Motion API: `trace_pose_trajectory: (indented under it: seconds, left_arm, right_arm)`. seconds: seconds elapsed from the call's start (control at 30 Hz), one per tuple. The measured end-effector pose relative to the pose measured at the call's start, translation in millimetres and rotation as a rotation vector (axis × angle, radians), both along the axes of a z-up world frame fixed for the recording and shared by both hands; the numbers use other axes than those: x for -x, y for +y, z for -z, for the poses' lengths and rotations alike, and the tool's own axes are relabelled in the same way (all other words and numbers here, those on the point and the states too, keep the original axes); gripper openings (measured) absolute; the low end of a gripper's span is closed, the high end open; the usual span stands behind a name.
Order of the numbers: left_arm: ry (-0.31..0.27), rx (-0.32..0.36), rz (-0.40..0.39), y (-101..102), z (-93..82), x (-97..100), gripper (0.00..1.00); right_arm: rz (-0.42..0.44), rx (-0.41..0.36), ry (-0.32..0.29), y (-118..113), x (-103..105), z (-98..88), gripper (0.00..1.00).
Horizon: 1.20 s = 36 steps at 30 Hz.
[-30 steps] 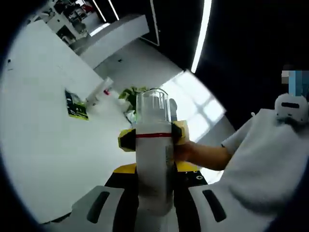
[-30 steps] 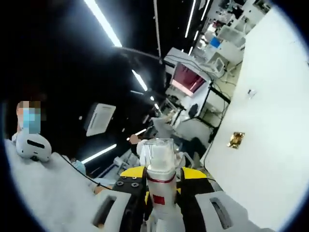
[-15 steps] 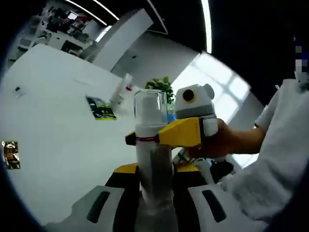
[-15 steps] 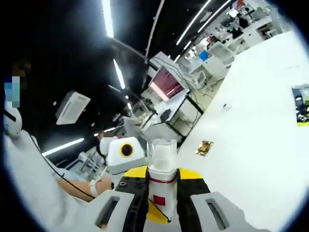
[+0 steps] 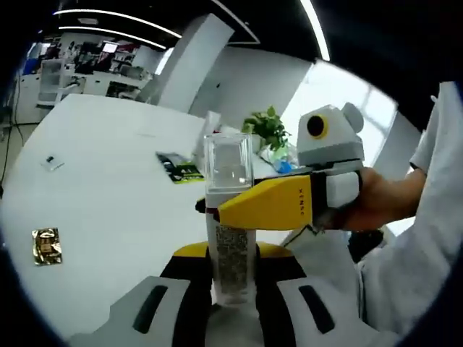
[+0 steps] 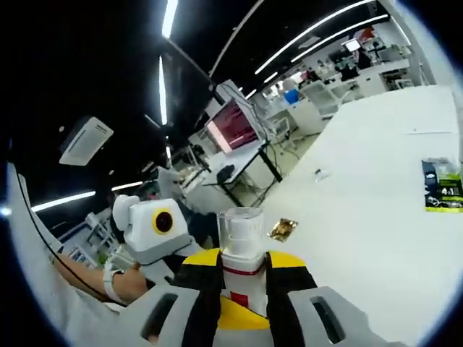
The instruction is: Arrange the skincare products in the storage area until every visible bottle or jar stands upright without overlapping.
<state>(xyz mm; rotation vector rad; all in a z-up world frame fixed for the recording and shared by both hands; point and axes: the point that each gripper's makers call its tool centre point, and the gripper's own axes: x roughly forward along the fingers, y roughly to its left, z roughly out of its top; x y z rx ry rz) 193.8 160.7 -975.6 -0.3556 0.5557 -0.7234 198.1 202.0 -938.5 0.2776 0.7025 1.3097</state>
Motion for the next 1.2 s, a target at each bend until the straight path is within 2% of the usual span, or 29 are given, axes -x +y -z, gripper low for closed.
trace_pose_trajectory:
  seconds: [0.07,0.13,0.23,0.33,0.43,0.63,0.7,0.83,0.93,1.07,1.13,1.2]
  left_arm:
    - [-0.012,0.028,0.033,-5,-4.8,3.5,0.17]
    - [-0.012,0.033,0.034,-5,-6.0,4.3,0.17]
    - [-0.006,0.064,0.058,-9,-8.9,7.0,0.17]
    - [-0.014,0.129,0.099,-13,-18.4,12.7,0.17]
    - [-0.007,0.197,0.133,-17,-26.2,16.5,0.17]
    - [-0.003,0.227,0.173,-23,-29.4,21.9,0.17]
    - [-0.012,0.220,0.175,-24,-30.0,22.3,0.17]
    - [-0.033,0.124,0.176,-26,-18.8,21.9,0.18]
    - [-0.062,0.085,0.169,-26,-17.5,20.9,0.18]
    - [-0.118,0.061,0.124,-22,-21.7,14.2,0.20]
    - [-0.136,0.013,0.100,-16,-17.2,9.7,0.24]
    - [-0.151,-0.016,0.083,-14,-15.9,6.5,0.27]
  right_arm:
    - [-0.033,-0.013,-0.002,-2,5,-3.3,0.18]
    - [-0.040,-0.001,-0.003,-4,6,-1.9,0.19]
    - [-0.083,0.030,-0.058,-7,14,0.9,0.19]
    - [-0.112,-0.001,-0.081,-8,19,-5.0,0.19]
    - [-0.130,-0.047,-0.060,-10,22,-12.2,0.19]
    - [-0.180,-0.058,-0.051,-14,27,-16.6,0.19]
    - [-0.185,-0.042,-0.068,-15,28,-16.3,0.18]
    - [-0.193,0.010,-0.149,-15,31,-8.1,0.17]
    - [-0.183,0.009,-0.164,-15,31,-6.9,0.17]
    - [-0.147,-0.009,-0.187,-19,22,-11.5,0.17]
    - [-0.125,0.000,-0.225,-22,14,-13.1,0.17]
    - [-0.112,0.004,-0.234,-27,8,-13.1,0.17]
